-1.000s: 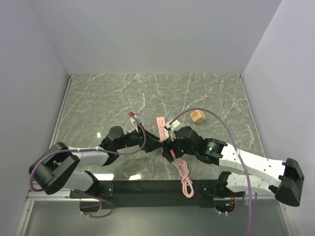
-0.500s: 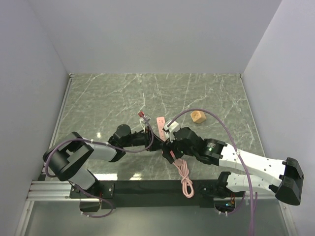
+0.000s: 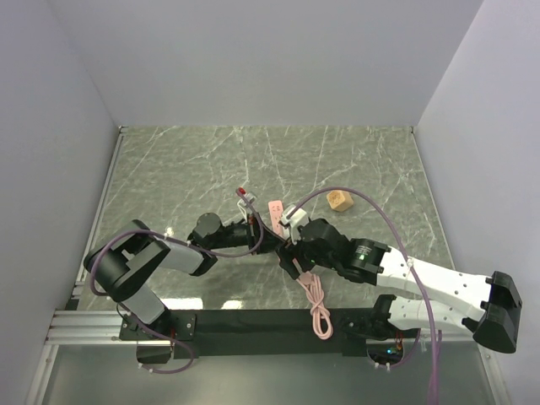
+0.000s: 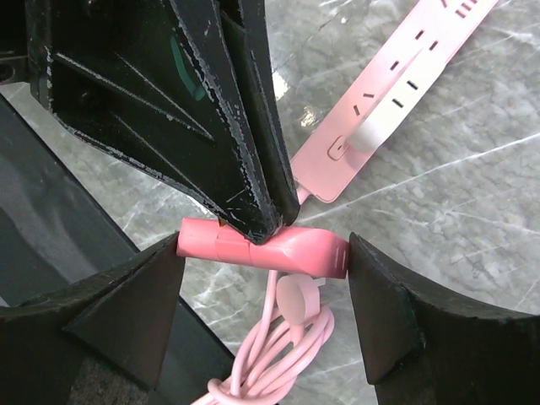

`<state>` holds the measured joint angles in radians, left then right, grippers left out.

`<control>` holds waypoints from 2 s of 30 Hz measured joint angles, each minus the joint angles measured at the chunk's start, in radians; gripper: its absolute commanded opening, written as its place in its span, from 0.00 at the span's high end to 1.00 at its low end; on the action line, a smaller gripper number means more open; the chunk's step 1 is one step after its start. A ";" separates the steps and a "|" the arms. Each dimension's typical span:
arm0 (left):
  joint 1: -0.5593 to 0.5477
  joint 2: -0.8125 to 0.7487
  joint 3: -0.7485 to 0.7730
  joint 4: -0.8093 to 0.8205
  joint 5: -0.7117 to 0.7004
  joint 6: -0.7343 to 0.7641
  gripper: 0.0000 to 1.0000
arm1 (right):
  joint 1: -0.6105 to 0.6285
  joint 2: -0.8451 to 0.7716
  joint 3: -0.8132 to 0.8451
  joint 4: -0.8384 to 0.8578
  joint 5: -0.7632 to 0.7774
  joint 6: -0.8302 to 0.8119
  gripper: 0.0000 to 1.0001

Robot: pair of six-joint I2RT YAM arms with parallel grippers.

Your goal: Insert the plug

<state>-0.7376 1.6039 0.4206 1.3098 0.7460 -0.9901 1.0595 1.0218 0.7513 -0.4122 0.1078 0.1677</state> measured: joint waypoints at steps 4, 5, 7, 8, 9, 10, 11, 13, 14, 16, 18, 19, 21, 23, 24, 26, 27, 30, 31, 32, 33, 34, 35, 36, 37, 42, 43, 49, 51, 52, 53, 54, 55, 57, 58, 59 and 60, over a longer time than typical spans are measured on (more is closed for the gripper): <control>0.002 -0.008 0.000 0.005 -0.010 0.006 0.99 | -0.004 -0.006 0.000 0.007 0.010 -0.007 0.28; 0.002 -0.014 0.000 0.000 -0.013 0.010 0.99 | -0.005 -0.008 0.000 0.009 0.010 -0.007 0.28; 0.002 -0.036 0.000 -0.017 -0.028 0.025 0.99 | -0.010 -0.018 0.000 0.017 0.011 -0.006 0.25; 0.002 -0.051 0.000 -0.027 -0.037 0.032 0.99 | -0.014 -0.026 -0.001 0.023 0.011 -0.006 0.24; 0.002 -0.064 0.000 -0.035 -0.046 0.038 0.99 | -0.018 -0.036 -0.002 0.029 0.011 -0.005 0.17; 0.002 -0.084 -0.001 -0.047 -0.060 0.047 0.99 | -0.022 -0.047 -0.002 0.037 0.011 -0.002 0.13; 0.003 -0.105 -0.003 -0.056 -0.070 0.053 0.99 | -0.027 -0.057 -0.003 0.048 0.014 0.000 0.05; 0.011 -0.143 -0.019 -0.076 -0.089 0.077 0.99 | -0.049 -0.076 -0.004 0.074 0.019 0.013 0.05; 0.018 -0.158 -0.024 -0.081 -0.097 0.085 0.99 | -0.060 -0.084 -0.005 0.084 0.018 0.019 0.04; 0.032 -0.179 -0.038 -0.099 -0.097 0.093 0.99 | -0.089 -0.102 -0.006 0.114 0.019 0.027 0.04; 0.040 -0.188 -0.055 -0.116 -0.097 0.097 0.99 | -0.127 -0.133 -0.015 0.148 0.013 0.034 0.04; 0.046 -0.190 -0.063 -0.126 -0.096 0.098 0.99 | -0.150 -0.154 -0.025 0.168 -0.001 0.037 0.04; 0.058 -0.195 -0.076 -0.134 -0.096 0.098 0.99 | -0.194 -0.193 -0.042 0.200 -0.036 0.045 0.03; 0.074 -0.210 -0.090 -0.144 -0.093 0.098 0.99 | -0.236 -0.219 -0.058 0.237 -0.080 0.052 0.03; 0.082 -0.223 -0.094 -0.150 -0.090 0.098 0.99 | -0.254 -0.225 -0.066 0.262 -0.108 0.054 0.03; 0.093 -0.258 -0.098 -0.157 -0.089 0.097 0.99 | -0.281 -0.225 -0.085 0.320 -0.169 0.060 0.03; 0.097 -0.287 -0.099 -0.165 -0.088 0.097 0.99 | -0.290 -0.220 -0.100 0.359 -0.212 0.062 0.02; 0.104 -0.384 -0.101 -0.180 -0.085 0.097 0.99 | -0.318 -0.198 -0.153 0.477 -0.350 0.077 0.02; 0.106 -0.426 -0.101 -0.193 -0.085 0.098 1.00 | -0.332 -0.189 -0.173 0.523 -0.407 0.087 0.02; 0.109 -0.477 -0.101 -0.212 -0.086 0.098 0.99 | -0.346 -0.178 -0.193 0.574 -0.458 0.098 0.02; 0.111 -0.518 -0.101 -0.225 -0.088 0.098 0.99 | -0.355 -0.166 -0.207 0.617 -0.504 0.107 0.02; 0.113 -0.567 -0.101 -0.236 -0.090 0.100 0.99 | -0.362 -0.153 -0.217 0.662 -0.548 0.120 0.02; 0.113 -0.612 -0.101 -0.242 -0.093 0.105 0.99 | -0.366 -0.142 -0.224 0.703 -0.590 0.131 0.02; 0.113 -0.645 -0.101 -0.248 -0.094 0.105 0.99 | -0.369 -0.134 -0.230 0.752 -0.630 0.140 0.02; 0.113 -0.678 -0.101 -0.253 -0.096 0.105 0.99 | -0.371 -0.129 -0.234 0.790 -0.661 0.152 0.02; 0.113 -0.747 -0.101 -0.262 -0.095 0.093 0.99 | -0.372 -0.131 -0.286 1.023 -0.800 0.215 0.01; 0.113 -0.748 -0.101 -0.260 -0.092 0.085 0.99 | -0.373 -0.132 -0.299 1.068 -0.822 0.231 0.01; 0.114 -0.748 -0.103 -0.227 -0.066 0.043 0.99 | -0.373 -0.146 -0.334 1.225 -0.910 0.296 0.02; 0.113 -0.746 -0.103 -0.204 -0.054 0.028 0.99 | -0.373 -0.146 -0.341 1.273 -0.923 0.317 0.03; 0.113 -0.742 -0.103 -0.190 -0.049 0.021 0.99 | -0.373 -0.145 -0.346 1.293 -0.928 0.326 0.03; 0.113 -0.735 -0.103 -0.169 -0.042 0.008 0.99 | -0.373 -0.141 -0.349 1.311 -0.935 0.335 0.03; 0.111 -0.727 -0.103 -0.146 -0.034 -0.002 0.99 | -0.373 -0.134 -0.349 1.327 -0.940 0.341 0.04; 0.109 -0.719 -0.103 -0.129 -0.029 -0.013 0.99 | -0.373 -0.124 -0.349 1.345 -0.945 0.345 0.04; 0.101 -0.706 -0.103 -0.106 -0.026 -0.024 0.99 | -0.373 -0.096 -0.349 1.387 -0.957 0.366 0.05; 0.095 -0.700 -0.103 -0.100 -0.024 -0.027 0.99 | -0.372 -0.080 -0.349 1.408 -0.965 0.377 0.05; 0.091 -0.697 -0.103 -0.095 -0.024 -0.027 0.99 | -0.369 -0.065 -0.349 1.426 -0.970 0.388 0.07; 0.081 -0.693 -0.103 -0.092 -0.024 -0.027 0.99 | -0.366 -0.054 -0.349 1.439 -0.973 0.394 0.09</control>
<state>-0.6567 0.9108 0.3176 1.2182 0.7219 -1.0172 0.6933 0.9680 0.4019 1.0267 -0.8654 0.5613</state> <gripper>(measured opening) 0.074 0.943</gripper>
